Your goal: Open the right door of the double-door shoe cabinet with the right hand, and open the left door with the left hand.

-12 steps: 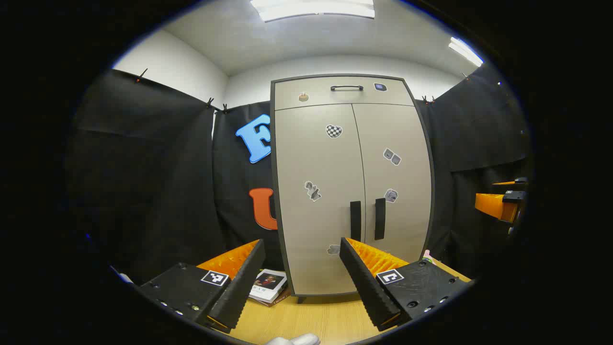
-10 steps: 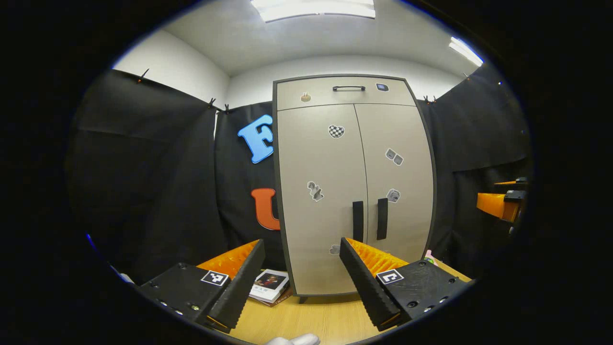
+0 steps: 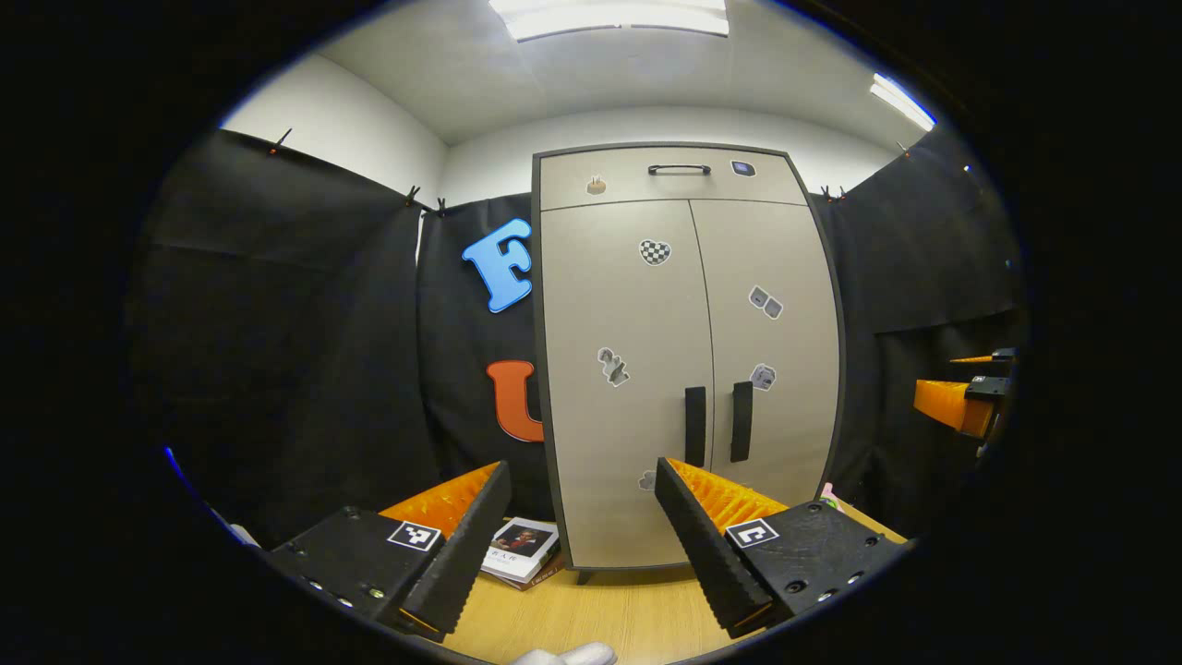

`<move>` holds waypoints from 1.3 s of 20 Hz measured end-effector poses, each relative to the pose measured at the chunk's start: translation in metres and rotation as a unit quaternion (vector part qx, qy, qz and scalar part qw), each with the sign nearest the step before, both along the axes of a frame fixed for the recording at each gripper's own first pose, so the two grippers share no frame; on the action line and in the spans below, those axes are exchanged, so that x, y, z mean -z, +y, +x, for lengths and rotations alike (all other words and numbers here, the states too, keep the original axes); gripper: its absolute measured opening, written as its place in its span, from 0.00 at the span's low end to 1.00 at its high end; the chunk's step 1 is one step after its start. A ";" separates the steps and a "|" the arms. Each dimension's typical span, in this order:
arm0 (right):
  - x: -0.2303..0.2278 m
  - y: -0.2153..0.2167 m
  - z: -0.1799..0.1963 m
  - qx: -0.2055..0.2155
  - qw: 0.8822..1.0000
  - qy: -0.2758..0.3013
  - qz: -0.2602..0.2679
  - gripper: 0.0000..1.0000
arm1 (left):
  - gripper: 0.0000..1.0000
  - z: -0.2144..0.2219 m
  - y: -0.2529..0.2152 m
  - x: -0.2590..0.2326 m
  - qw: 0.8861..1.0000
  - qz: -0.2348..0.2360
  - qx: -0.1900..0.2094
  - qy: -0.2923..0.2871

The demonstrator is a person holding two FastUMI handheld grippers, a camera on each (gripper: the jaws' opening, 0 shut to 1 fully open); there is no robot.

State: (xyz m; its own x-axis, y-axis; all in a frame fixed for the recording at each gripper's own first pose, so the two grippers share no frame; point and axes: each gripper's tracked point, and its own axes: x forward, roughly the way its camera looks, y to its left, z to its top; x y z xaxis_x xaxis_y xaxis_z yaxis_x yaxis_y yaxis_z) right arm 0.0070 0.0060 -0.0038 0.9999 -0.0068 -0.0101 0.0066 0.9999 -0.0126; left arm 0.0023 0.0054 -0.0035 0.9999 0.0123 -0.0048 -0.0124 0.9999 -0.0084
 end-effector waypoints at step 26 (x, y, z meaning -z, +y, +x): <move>0.037 0.120 0.210 -0.035 0.999 0.006 0.001 1.00 | 0.96 -0.026 0.060 0.030 0.995 0.012 -0.094 0.035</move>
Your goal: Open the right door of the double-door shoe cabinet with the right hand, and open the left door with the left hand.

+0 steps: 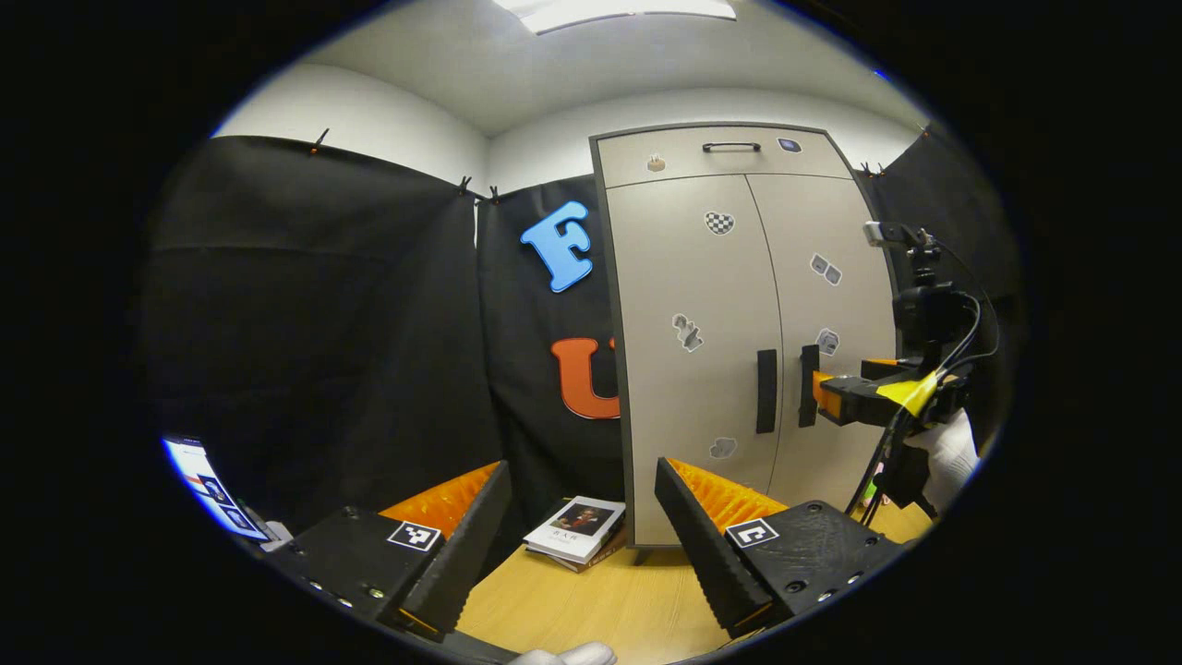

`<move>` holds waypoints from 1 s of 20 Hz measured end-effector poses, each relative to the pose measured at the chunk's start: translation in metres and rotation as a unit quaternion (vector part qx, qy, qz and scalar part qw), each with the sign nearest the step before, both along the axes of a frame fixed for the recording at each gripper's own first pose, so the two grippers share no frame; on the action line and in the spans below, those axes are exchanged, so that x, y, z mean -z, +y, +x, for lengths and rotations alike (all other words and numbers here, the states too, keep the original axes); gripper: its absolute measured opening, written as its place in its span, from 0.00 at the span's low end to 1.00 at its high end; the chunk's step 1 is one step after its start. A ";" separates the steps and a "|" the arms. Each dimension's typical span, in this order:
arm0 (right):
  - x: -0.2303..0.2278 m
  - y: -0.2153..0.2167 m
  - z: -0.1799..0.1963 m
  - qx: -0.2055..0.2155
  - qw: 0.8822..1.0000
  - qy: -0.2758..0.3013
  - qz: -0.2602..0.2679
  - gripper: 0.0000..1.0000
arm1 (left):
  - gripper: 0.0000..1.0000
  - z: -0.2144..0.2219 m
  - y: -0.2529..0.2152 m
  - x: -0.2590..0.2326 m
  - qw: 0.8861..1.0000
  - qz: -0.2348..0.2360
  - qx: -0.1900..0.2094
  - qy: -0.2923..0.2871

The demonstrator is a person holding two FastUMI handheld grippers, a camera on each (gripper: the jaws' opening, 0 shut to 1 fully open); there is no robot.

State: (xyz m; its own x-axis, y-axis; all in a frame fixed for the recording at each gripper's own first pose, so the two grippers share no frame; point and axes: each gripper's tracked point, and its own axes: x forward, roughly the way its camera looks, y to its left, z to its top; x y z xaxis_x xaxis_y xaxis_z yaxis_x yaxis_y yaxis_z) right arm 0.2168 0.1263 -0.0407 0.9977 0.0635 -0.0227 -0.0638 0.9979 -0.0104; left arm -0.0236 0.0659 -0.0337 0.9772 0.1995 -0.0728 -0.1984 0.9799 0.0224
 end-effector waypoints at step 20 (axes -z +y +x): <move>0.024 0.008 0.071 0.036 0.999 0.035 0.000 0.58 | 0.96 0.008 0.035 -0.001 0.999 0.010 -0.041 0.002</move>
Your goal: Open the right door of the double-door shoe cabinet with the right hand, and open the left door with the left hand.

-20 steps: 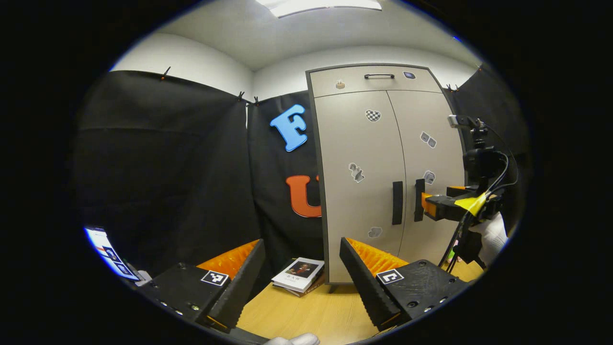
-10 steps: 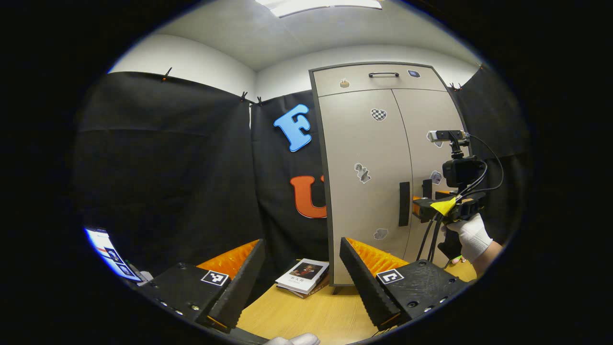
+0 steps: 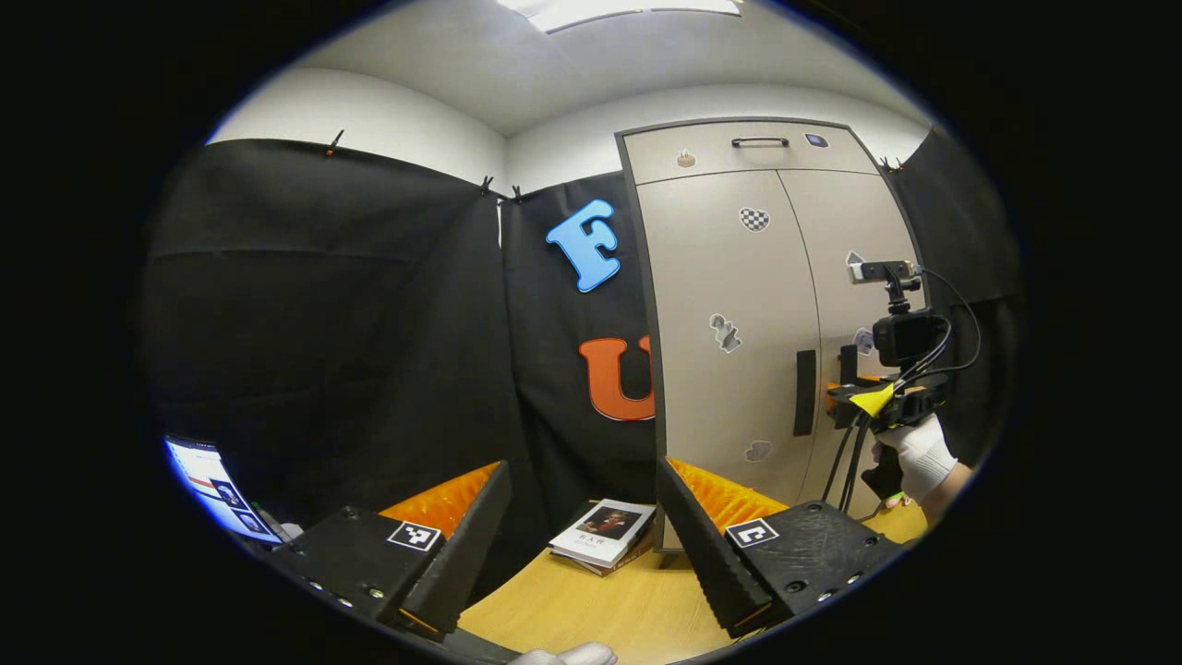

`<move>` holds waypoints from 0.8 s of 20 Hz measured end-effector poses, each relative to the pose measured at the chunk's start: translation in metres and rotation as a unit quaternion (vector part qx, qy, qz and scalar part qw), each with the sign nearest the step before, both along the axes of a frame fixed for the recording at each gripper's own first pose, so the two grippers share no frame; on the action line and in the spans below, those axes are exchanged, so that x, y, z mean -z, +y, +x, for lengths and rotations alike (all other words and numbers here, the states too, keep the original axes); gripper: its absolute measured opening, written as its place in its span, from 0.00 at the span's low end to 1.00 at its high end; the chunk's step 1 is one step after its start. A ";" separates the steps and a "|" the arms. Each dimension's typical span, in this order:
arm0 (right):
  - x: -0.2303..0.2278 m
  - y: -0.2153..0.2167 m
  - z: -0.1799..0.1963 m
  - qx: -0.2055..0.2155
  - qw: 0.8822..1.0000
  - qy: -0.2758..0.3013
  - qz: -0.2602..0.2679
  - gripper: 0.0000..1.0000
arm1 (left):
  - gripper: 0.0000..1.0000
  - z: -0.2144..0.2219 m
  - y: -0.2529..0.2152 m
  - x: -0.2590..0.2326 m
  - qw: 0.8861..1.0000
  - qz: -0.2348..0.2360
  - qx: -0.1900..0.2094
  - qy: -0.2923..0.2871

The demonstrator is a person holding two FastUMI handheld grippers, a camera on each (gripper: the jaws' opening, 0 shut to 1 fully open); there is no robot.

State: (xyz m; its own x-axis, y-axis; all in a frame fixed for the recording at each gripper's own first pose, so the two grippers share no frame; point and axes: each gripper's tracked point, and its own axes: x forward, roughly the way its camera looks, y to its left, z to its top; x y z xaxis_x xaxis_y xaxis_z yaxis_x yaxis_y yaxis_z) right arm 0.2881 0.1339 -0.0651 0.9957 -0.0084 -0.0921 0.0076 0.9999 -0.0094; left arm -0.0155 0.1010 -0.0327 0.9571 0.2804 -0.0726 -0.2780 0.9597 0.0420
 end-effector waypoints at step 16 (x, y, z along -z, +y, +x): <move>0.004 -0.005 -0.044 -0.036 0.999 0.015 -0.009 0.28 | 0.96 -0.040 0.037 0.056 0.999 0.002 -0.027 0.028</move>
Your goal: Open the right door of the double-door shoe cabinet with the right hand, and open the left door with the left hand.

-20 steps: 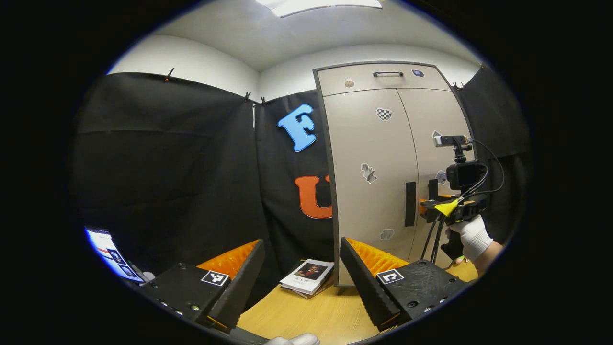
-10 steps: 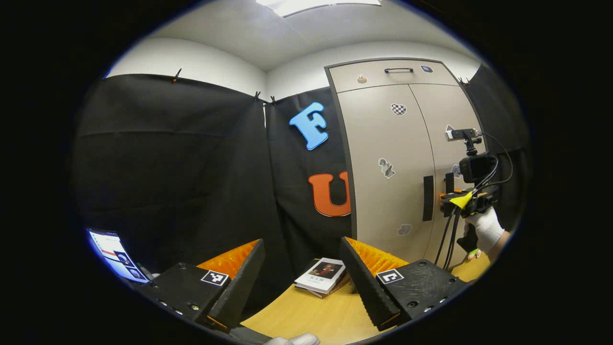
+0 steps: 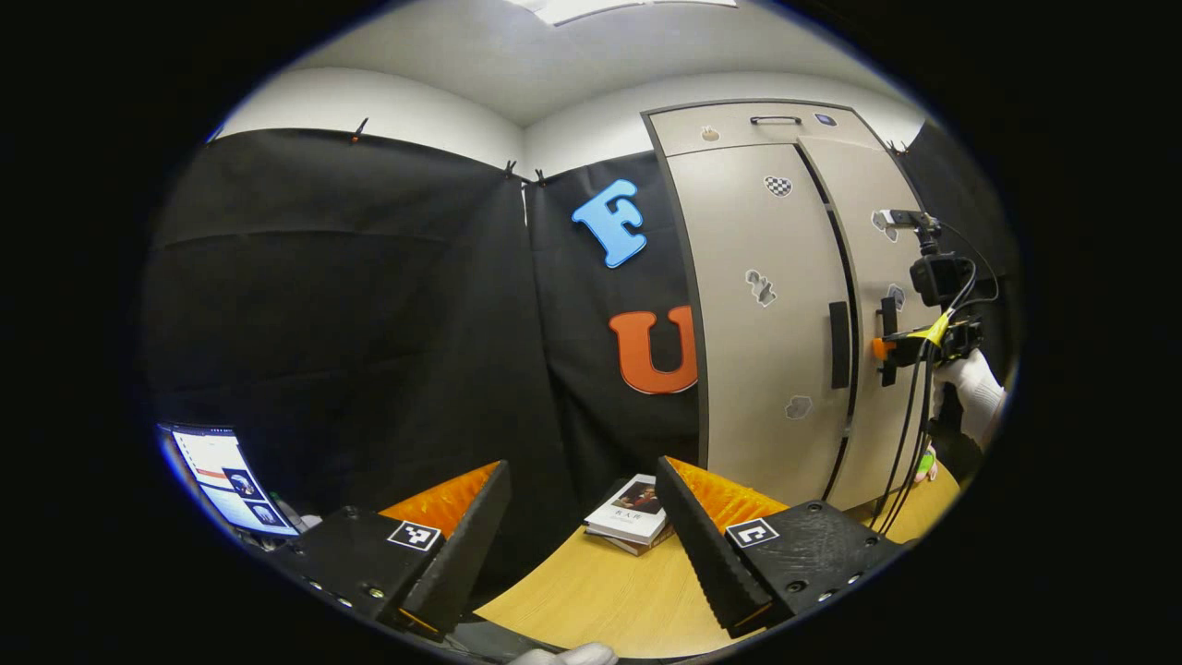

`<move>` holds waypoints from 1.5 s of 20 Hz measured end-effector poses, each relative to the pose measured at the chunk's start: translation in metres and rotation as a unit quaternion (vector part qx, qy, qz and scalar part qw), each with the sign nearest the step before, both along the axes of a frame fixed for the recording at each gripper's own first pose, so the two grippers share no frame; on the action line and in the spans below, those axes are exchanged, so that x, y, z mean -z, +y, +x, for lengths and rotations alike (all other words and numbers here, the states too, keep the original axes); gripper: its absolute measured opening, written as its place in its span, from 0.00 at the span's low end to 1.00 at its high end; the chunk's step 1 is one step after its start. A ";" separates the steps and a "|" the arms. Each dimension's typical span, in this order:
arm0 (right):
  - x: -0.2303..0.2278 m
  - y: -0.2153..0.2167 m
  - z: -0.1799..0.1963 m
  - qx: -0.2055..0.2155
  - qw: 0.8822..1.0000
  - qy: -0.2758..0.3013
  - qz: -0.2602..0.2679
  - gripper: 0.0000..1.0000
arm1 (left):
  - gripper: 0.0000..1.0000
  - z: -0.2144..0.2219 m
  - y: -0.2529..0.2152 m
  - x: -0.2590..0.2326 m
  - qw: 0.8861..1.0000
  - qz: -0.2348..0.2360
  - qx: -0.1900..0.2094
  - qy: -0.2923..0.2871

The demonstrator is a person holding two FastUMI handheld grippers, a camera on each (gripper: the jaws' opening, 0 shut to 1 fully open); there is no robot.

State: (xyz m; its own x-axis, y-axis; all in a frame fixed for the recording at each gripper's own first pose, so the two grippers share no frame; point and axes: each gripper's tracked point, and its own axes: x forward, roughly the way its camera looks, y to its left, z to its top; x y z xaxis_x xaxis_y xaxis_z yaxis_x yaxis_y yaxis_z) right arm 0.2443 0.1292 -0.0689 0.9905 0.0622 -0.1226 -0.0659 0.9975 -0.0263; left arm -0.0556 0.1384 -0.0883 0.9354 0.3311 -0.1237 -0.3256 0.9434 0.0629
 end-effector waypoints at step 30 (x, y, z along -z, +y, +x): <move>0.006 -0.173 -0.140 0.065 0.998 -0.011 -0.011 0.07 | 0.96 -0.003 -0.076 -0.033 0.995 -0.017 0.093 -0.019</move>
